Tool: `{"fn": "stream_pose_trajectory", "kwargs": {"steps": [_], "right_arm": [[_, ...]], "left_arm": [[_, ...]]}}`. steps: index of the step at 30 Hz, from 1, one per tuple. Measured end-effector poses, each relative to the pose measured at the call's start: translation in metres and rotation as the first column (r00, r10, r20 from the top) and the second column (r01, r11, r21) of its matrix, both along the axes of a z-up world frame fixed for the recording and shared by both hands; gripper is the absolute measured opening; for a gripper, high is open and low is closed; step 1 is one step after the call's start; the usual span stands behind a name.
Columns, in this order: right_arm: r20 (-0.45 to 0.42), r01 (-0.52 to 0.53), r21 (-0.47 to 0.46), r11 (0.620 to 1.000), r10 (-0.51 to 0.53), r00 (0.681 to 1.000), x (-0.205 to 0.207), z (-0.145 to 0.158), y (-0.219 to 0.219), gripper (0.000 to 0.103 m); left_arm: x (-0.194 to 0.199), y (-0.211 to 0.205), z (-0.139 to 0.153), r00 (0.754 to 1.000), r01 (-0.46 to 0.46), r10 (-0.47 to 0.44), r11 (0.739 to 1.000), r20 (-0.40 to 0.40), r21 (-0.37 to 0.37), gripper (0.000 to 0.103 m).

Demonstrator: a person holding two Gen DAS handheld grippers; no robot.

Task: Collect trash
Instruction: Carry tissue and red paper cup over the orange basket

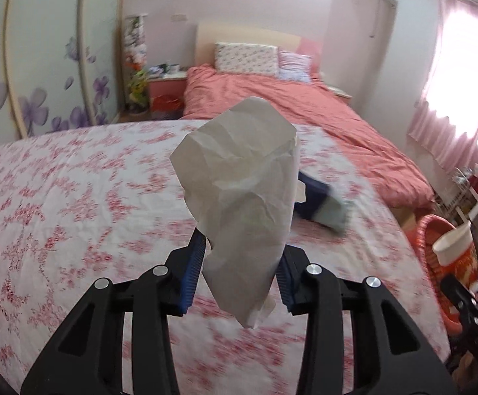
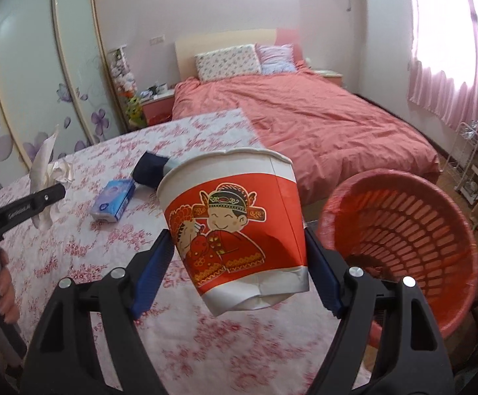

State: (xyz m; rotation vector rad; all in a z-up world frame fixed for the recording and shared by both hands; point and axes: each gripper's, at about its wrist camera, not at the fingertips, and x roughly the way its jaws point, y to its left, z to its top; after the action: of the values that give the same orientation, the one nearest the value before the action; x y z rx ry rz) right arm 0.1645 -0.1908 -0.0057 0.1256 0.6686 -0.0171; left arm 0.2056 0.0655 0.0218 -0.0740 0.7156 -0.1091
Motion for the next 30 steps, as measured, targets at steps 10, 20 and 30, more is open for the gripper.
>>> {"fn": "stream_pose_trajectory", "kwargs": {"steps": [10, 20, 30], "right_arm": [[0.086, 0.198, -0.075, 0.977, -0.191, 0.978, -0.039, 0.023, -0.053, 0.076], [0.116, 0.368, -0.046, 0.929, -0.361, 0.925, -0.063, 0.026, -0.118, 0.076], [0.109, 0.421, -0.02, 0.907, -0.417, 0.902, -0.069, 0.016, -0.155, 0.076]], "left_arm": [[-0.026, -0.062, 0.011, 0.987, 0.159, -0.158, 0.987, 0.033, -0.017, 0.04], [-0.042, -0.132, 0.018, 0.953, 0.3, -0.297, 0.954, 0.061, -0.031, 0.04], [-0.048, -0.192, 0.009, 0.909, 0.416, -0.414, 0.909, 0.042, -0.04, 0.04]]}}
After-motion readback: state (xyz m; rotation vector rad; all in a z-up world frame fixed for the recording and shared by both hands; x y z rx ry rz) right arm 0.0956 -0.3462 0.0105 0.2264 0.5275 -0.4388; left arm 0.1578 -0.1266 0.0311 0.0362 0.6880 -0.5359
